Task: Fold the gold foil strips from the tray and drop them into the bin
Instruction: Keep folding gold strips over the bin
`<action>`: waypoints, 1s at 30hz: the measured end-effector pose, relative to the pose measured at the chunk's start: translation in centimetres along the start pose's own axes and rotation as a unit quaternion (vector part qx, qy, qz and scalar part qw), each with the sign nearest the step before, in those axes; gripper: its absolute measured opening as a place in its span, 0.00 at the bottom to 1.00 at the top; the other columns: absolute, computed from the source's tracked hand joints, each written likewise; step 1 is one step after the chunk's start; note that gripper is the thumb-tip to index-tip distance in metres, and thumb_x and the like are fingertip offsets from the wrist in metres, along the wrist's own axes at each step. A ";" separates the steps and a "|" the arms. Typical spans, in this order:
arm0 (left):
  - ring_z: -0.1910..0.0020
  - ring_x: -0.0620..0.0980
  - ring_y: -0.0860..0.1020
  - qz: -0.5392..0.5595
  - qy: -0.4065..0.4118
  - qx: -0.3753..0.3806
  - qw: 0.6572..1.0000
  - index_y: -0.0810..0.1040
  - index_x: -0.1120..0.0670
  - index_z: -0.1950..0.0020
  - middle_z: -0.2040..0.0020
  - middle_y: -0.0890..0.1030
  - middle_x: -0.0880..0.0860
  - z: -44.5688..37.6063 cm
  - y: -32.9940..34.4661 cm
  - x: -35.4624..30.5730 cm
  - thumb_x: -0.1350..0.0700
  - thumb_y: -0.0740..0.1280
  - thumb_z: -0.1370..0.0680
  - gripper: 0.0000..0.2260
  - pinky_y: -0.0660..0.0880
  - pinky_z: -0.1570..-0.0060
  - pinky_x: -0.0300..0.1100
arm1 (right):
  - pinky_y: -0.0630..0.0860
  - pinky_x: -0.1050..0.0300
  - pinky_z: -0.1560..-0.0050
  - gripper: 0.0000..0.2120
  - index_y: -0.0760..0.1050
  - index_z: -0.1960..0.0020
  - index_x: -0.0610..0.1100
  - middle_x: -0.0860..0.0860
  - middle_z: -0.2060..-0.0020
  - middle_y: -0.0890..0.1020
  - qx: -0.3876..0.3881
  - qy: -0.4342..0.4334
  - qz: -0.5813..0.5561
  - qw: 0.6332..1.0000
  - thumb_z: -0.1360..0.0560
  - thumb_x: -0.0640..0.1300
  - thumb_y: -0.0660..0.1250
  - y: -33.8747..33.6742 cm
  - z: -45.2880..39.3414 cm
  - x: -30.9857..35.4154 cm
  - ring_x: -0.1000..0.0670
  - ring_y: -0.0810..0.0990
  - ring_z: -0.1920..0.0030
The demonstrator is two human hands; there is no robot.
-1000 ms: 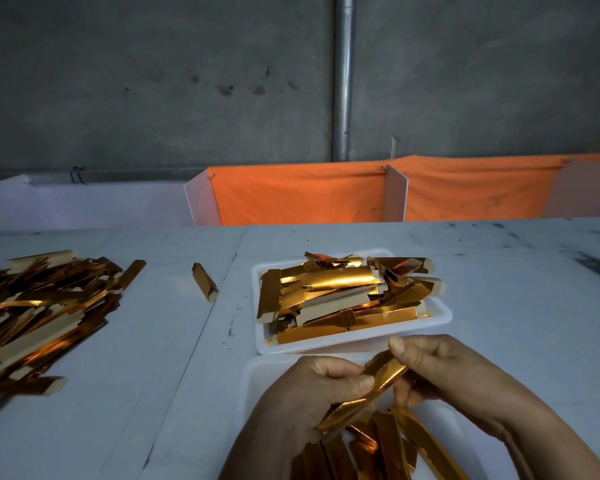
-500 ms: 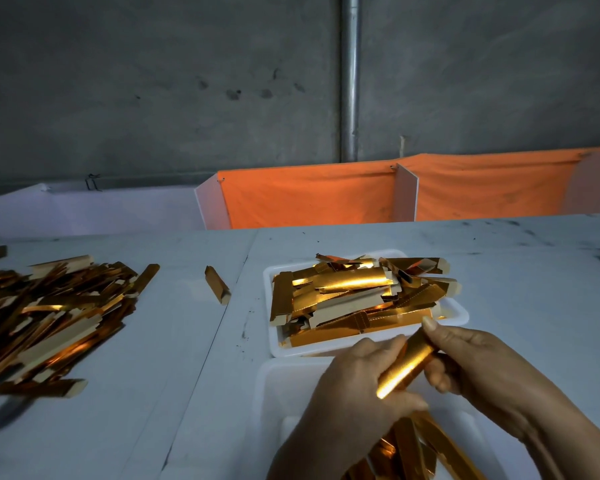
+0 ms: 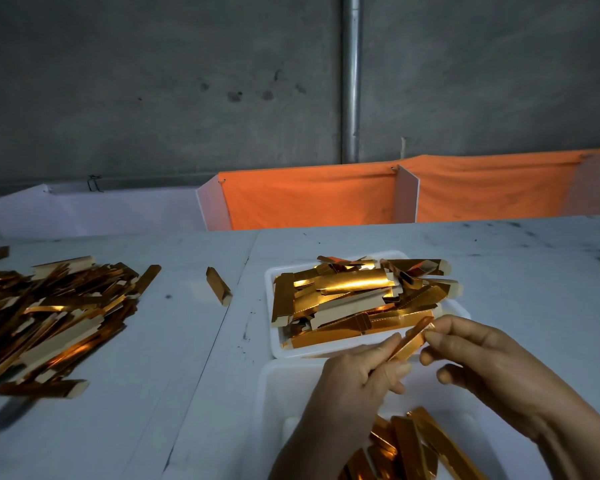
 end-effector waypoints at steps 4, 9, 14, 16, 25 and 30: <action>0.52 0.29 0.75 0.041 -0.024 0.000 0.999 0.71 0.40 0.32 0.54 0.80 0.36 0.1 0.0 0.6 0.46 0.60 0.20 0.16 0.71 0.58 0.27 | 0.75 0.60 0.64 0.14 0.83 0.57 0.41 0.43 0.61 0.83 -0.010 -0.003 0.012 1.000 0.32 0.51 0.67 0.2 0.0 0.0 0.51 0.82 0.60; 0.51 0.34 0.79 0.108 -0.067 0.011 0.992 0.77 0.35 0.46 0.54 0.82 0.36 0.2 -0.2 1.4 0.52 0.65 0.22 0.11 0.71 0.50 0.36 | 0.75 0.62 0.65 0.17 0.80 0.58 0.40 0.46 0.66 0.82 -0.038 -0.026 0.055 0.997 0.33 0.54 0.66 0.6 0.0 0.2 0.52 0.80 0.64; 0.53 0.41 0.82 0.147 -0.064 0.026 0.987 0.76 0.36 0.47 0.51 0.83 0.40 0.2 -0.5 1.2 0.53 0.63 0.21 0.11 0.75 0.56 0.34 | 0.77 0.61 0.66 0.15 0.77 0.46 0.52 0.48 0.63 0.82 -0.044 -0.055 0.027 0.997 0.32 0.53 0.67 1.0 0.2 0.6 0.50 0.83 0.62; 0.54 0.43 0.82 0.158 -0.073 0.032 0.984 0.76 0.38 0.45 0.51 0.83 0.43 0.3 -0.6 1.3 0.53 0.63 0.20 0.10 0.75 0.57 0.34 | 0.77 0.62 0.65 0.12 0.79 0.49 0.55 0.49 0.62 0.82 -0.031 -0.051 0.043 0.997 0.32 0.54 0.66 1.2 0.2 0.7 0.51 0.82 0.61; 0.41 0.41 0.75 -0.115 0.018 0.040 0.992 0.62 0.42 0.26 0.36 0.76 0.46 0.0 0.1 -0.3 0.49 0.55 0.18 0.19 0.70 0.41 0.33 | 0.74 0.64 0.70 0.14 0.79 0.59 0.37 0.43 0.71 0.78 -0.042 0.015 0.066 0.997 0.26 0.49 0.66 0.1 0.0 -0.4 0.52 0.76 0.73; 0.30 0.46 0.63 -0.250 0.030 0.042 0.967 0.53 0.44 0.23 0.27 0.65 0.45 -0.5 0.4 -0.3 0.46 0.58 0.19 0.26 0.63 0.34 0.40 | 0.76 0.63 0.71 0.12 0.79 0.55 0.35 0.41 0.71 0.80 -0.041 0.053 -0.005 0.998 0.25 0.45 0.65 0.2 -0.3 -1.1 0.51 0.78 0.73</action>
Point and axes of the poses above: each hand's wrist, its own z-axis away from the middle knuckle, its own y-axis out of the palm, x = y × z, the point moved 6 cm from there along -z, towards the middle knuckle
